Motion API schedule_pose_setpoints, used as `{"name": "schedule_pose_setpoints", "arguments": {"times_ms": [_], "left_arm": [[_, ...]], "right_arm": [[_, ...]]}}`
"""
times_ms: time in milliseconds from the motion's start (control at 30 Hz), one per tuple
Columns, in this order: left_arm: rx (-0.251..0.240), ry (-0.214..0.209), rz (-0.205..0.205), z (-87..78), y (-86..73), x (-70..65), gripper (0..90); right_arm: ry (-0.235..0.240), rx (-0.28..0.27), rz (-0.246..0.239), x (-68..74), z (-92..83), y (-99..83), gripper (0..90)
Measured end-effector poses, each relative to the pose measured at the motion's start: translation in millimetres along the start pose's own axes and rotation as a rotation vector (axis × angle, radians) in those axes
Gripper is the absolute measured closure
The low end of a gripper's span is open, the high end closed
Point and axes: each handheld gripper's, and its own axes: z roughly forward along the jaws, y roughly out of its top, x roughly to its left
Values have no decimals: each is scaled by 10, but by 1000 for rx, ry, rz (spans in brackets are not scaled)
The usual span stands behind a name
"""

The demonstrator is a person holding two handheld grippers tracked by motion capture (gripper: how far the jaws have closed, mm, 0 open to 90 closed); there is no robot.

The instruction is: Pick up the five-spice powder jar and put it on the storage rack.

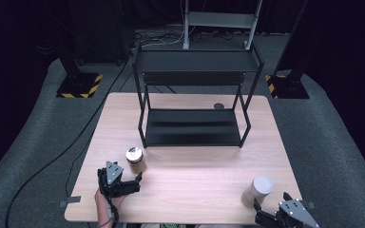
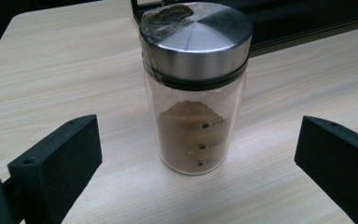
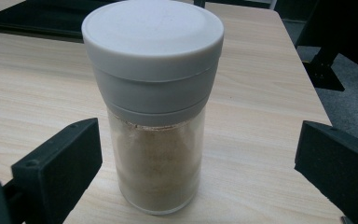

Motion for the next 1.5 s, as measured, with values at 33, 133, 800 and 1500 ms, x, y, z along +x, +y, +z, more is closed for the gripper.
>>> {"name": "schedule_pose_setpoints", "arguments": {"times_ms": [33,133,800,1500], "left_arm": [[8,-2,4,4,14,1,3],[13,-8,10,26,37,2,3],[42,-22,-21,462,119,57,0],[15,-20,-70,522,15,72,300]], "right_arm": [[0,0,0,3,0,4,0],[-2,0,-3,13,0,4,0],[17,8,-10,23,61,-21,0],[8,2,-8,3,34,-31,0]]}}
